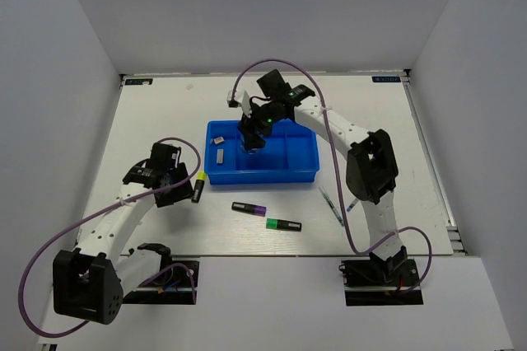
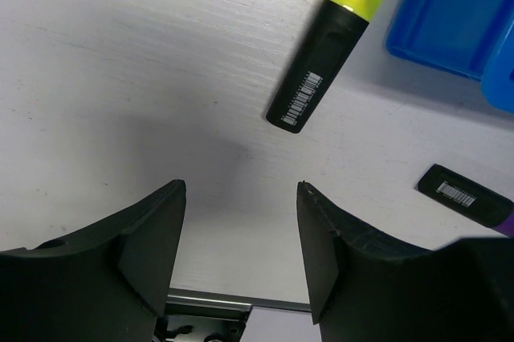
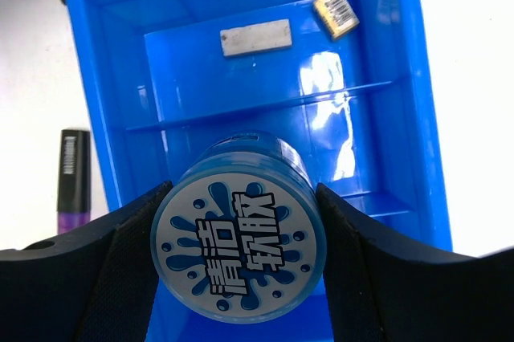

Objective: Sort the stationery into containers
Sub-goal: Place the stationery in the storage box.

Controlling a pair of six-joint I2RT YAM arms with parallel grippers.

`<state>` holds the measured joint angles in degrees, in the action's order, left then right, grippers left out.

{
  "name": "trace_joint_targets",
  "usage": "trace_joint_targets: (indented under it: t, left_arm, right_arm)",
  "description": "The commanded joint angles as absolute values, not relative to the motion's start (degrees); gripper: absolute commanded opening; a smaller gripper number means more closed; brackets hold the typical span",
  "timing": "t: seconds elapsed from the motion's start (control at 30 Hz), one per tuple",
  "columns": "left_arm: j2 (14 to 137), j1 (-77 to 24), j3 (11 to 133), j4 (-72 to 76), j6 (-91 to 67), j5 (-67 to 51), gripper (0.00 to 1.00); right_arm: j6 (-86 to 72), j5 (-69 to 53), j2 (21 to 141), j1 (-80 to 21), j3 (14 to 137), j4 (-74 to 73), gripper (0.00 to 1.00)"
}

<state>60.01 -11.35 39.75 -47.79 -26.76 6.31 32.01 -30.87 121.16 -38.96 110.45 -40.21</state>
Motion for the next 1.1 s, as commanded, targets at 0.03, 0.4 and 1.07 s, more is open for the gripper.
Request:
trace_joint_targets:
  t: [0.03,0.4,1.07]
  left_arm:
    - [59.4,-11.2,39.4,-46.9,-26.2,4.7,0.68]
    - [59.9,-11.1,39.2,-46.6,-26.3,4.3,0.68]
    - [68.5,-11.3,43.0,-40.9,-22.5,0.5,0.61]
  right_arm:
    - [31.3,-28.7,120.9,-39.5,111.0,-33.1,0.0]
    - [32.5,-25.2,124.9,-40.5,111.1,-32.6,0.0]
    - [32.5,-23.6,120.3,-41.3,109.1,-34.1,0.83]
